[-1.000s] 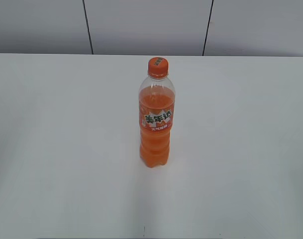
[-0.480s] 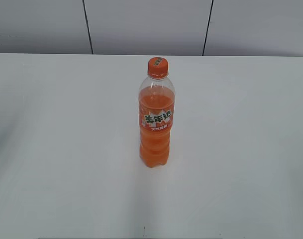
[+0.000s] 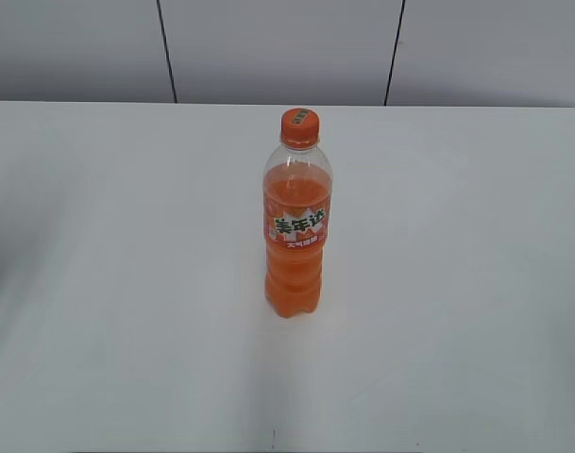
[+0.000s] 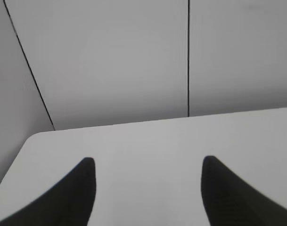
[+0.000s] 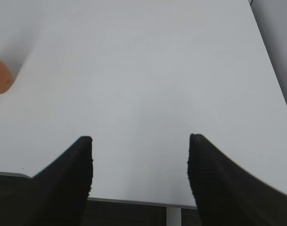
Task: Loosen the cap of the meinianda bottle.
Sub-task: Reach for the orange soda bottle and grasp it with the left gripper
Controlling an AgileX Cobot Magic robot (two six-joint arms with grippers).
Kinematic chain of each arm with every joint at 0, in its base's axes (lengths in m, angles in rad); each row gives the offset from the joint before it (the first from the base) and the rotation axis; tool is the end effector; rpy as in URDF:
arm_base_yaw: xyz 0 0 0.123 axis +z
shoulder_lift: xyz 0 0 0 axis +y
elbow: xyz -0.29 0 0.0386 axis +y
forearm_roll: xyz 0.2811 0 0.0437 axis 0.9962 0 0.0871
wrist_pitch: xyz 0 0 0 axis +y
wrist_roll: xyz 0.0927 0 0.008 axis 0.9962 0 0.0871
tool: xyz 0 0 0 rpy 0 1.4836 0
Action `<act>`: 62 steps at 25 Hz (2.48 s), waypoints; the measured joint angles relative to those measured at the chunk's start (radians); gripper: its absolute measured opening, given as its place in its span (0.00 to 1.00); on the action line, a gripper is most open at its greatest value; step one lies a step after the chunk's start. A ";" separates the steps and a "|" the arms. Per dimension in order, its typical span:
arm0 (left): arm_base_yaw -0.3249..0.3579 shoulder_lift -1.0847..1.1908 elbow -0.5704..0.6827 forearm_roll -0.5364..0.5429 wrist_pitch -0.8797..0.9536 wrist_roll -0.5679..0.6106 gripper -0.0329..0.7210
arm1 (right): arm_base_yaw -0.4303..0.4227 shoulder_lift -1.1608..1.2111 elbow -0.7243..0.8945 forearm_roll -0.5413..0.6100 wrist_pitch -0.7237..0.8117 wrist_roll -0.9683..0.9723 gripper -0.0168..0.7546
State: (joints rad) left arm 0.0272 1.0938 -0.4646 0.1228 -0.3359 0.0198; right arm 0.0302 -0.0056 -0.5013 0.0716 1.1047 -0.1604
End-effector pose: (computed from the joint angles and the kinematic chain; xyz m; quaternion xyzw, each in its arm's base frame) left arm 0.2451 0.0029 0.2489 0.0548 0.7748 0.0356 0.6288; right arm 0.0151 0.0064 0.2893 -0.0843 0.8581 0.0028 0.5065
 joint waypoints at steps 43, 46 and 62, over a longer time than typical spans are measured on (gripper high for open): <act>0.000 0.787 -0.025 0.984 -0.791 -0.228 0.61 | 0.000 0.000 0.000 0.001 0.000 0.000 0.64; -0.004 0.829 -0.062 1.094 -0.792 -0.286 0.63 | 0.000 0.000 0.000 0.002 0.000 0.000 0.64; -0.149 0.882 -0.250 1.201 -0.787 -0.406 0.68 | 0.000 0.000 0.000 0.003 0.000 0.000 0.64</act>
State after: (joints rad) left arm -0.1213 1.9760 -0.7149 1.3239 -1.1228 -0.3858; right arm 0.0302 -0.0056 -0.5013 0.0743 1.1047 -0.1604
